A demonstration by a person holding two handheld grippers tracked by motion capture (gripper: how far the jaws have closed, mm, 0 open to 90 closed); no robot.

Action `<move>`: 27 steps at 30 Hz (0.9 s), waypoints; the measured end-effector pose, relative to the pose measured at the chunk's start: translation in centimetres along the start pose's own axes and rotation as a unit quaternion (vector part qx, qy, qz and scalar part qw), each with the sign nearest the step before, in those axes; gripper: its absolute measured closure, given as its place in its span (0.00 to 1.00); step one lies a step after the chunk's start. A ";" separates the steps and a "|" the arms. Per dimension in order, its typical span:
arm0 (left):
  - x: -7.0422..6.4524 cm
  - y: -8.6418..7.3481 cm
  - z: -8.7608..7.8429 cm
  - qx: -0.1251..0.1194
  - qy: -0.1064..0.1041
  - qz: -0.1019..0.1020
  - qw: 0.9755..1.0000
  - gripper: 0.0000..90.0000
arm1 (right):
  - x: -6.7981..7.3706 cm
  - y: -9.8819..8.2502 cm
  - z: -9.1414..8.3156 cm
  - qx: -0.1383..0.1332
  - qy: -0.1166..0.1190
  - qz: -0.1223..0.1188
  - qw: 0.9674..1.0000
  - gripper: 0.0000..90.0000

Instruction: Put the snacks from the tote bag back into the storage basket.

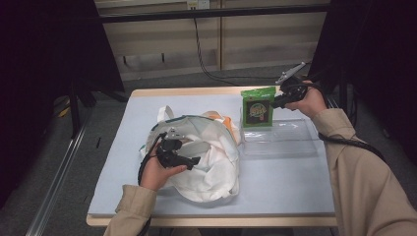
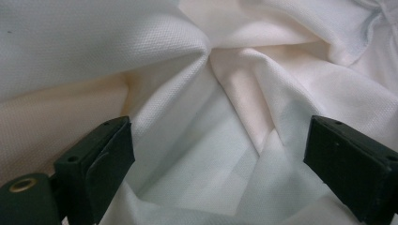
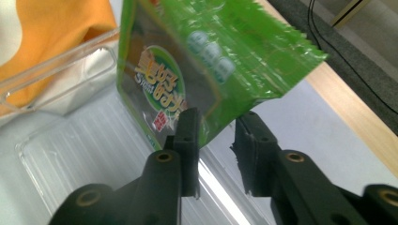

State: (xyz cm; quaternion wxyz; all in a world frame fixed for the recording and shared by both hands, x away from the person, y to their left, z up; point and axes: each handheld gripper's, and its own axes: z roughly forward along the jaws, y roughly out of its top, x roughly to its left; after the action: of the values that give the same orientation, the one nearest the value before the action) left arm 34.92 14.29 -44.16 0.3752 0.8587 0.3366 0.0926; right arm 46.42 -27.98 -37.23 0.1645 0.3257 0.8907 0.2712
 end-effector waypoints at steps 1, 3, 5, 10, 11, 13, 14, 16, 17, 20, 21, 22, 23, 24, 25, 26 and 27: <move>0.0 0.0 0.0 0.000 0.000 0.001 1.000 0.09 | 0.0 -0.1 0.0 -0.001 -0.001 -0.007 1.000 0.77; 0.0 0.0 0.0 0.000 -0.001 0.000 1.000 0.09 | 0.0 -0.4 -0.3 -0.003 -0.001 0.004 1.000 0.71; -0.1 0.0 -0.1 0.000 0.001 0.001 1.000 0.09 | 0.0 -0.8 -0.6 -0.003 -0.004 0.011 1.000 0.64; -0.2 0.1 -0.2 -0.001 0.000 -0.001 1.000 0.09 | 0.2 -1.4 -1.4 -0.003 0.001 0.026 1.000 0.49; -0.2 0.1 -0.2 -0.002 0.001 0.000 1.000 0.09 | 0.2 -1.4 -1.5 -0.002 0.004 0.025 1.000 0.48; -0.1 0.1 -0.2 -0.006 0.000 0.000 1.000 0.09 | 0.4 -1.4 -1.8 -0.003 0.003 0.027 1.000 0.45; -0.1 0.2 -0.3 -0.001 0.001 0.003 1.000 0.09 | 0.5 -1.4 -1.9 -0.005 0.002 0.028 1.000 0.44; -0.1 0.4 -0.5 -0.003 0.001 0.003 1.000 0.09 | 0.8 -1.3 -2.0 -0.006 0.003 0.033 0.999 0.41; -0.1 0.4 -0.4 -0.010 -0.001 0.002 1.000 0.09 | 1.0 -1.4 -2.0 -0.010 0.009 0.037 0.999 0.41; -0.3 0.4 -0.4 -0.012 -0.002 0.002 1.000 0.09 | 1.5 -1.5 -2.2 -0.014 0.012 0.037 0.999 0.39; -0.3 0.4 -0.5 -0.011 0.000 0.006 1.000 0.09 | 1.6 -1.6 -2.4 -0.014 0.013 0.035 0.999 0.39; -0.3 0.4 -0.5 -0.012 -0.001 0.003 1.000 0.09 | 1.8 -1.7 -2.5 -0.018 0.012 0.034 0.999 0.38; -0.3 0.4 -0.6 -0.006 -0.001 0.005 1.000 0.09 | 2.1 -1.8 -2.7 -0.023 0.015 0.034 0.999 0.38; -0.4 0.4 -0.7 -0.005 0.002 0.005 1.000 0.09 | 2.3 -1.8 -2.9 -0.021 0.017 0.034 0.999 0.37; -0.4 0.5 -0.7 -0.007 -0.001 0.002 1.000 0.09 | 2.4 -1.9 -3.0 -0.022 0.018 0.030 0.999 0.37; -0.5 0.5 -0.7 -0.011 0.002 0.002 1.000 0.09 | 2.6 -1.9 -3.2 -0.019 0.019 0.029 0.999 0.37; -0.5 0.6 -0.7 -0.009 0.001 0.007 1.000 0.09 | 2.7 -1.9 -3.3 -0.023 0.019 0.027 0.999 0.37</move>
State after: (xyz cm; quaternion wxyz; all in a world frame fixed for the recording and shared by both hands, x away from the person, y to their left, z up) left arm 34.55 14.14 -43.21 0.3821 0.8573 0.3303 0.0992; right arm 41.93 -28.62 -36.02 0.1478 0.3405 0.8782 0.3017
